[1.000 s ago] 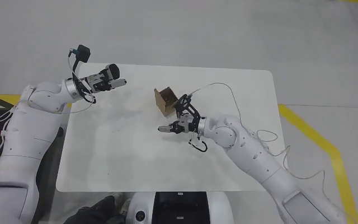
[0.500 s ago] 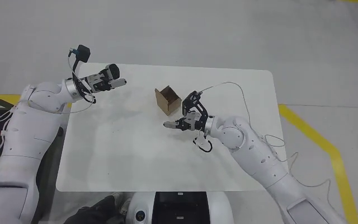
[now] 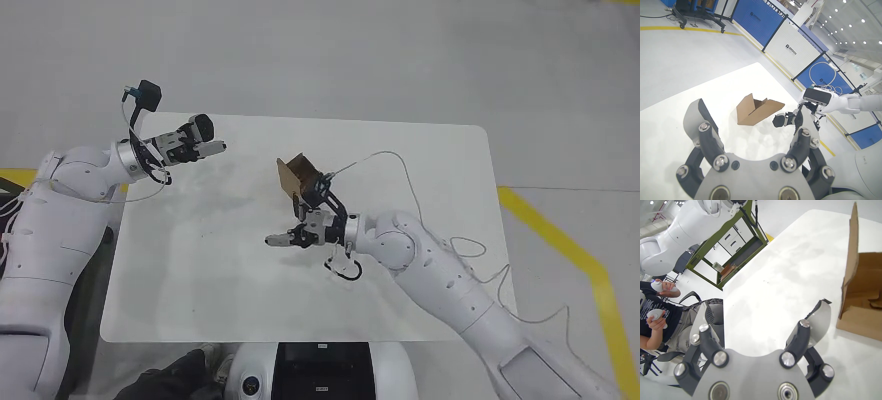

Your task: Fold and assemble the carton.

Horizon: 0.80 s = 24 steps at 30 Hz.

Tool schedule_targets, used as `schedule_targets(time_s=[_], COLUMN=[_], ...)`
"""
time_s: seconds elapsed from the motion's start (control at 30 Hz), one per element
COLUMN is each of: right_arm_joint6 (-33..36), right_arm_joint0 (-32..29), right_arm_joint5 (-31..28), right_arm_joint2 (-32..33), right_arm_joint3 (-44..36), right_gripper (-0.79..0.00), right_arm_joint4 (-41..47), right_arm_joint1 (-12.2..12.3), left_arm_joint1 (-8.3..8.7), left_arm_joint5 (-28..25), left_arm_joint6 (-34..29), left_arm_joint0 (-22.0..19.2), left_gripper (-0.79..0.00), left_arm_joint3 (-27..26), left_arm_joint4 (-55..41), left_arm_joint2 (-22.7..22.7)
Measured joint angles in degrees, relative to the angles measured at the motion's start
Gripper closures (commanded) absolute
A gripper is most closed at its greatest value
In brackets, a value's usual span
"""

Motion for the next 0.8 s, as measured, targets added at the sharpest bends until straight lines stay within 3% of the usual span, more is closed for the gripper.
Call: schedule_targets(time_s=[0.33, 0.8], right_arm_joint6=[-1.97, -0.91], right_arm_joint0=[2.11, -1.77], right_arm_joint5=[2.05, 10.81], right_arm_joint2=[-0.05, 9.54], right_arm_joint3=[6.1, 1.68], right_gripper=[-0.785, -0.785], right_arm_joint4=[0.78, -4.58], right_arm_joint1=[-1.52, 1.54], left_arm_joint1=[0.0, 0.0], left_arm_joint5=[0.0, 0.0], left_arm_joint6=[0.0, 0.0], left_arm_joint0=[0.0, 0.0], left_gripper=[-0.785, -0.785], left_arm_joint3=[0.0, 0.0], left_arm_joint4=[0.0, 0.0], left_arm_joint2=[0.0, 0.0])
